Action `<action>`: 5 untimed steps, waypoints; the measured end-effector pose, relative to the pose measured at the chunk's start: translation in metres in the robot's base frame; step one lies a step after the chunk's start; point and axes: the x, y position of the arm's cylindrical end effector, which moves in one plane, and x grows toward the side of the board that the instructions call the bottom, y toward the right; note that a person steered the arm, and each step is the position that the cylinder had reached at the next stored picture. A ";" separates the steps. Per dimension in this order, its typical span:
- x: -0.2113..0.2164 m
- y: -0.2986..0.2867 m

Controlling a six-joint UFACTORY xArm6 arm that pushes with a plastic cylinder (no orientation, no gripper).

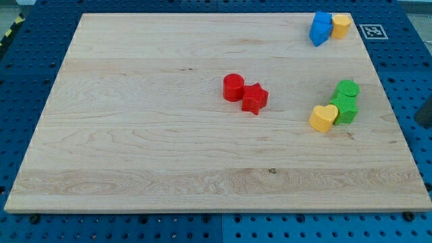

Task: Push the yellow heart closer to the yellow hexagon

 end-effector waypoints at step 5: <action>0.029 -0.043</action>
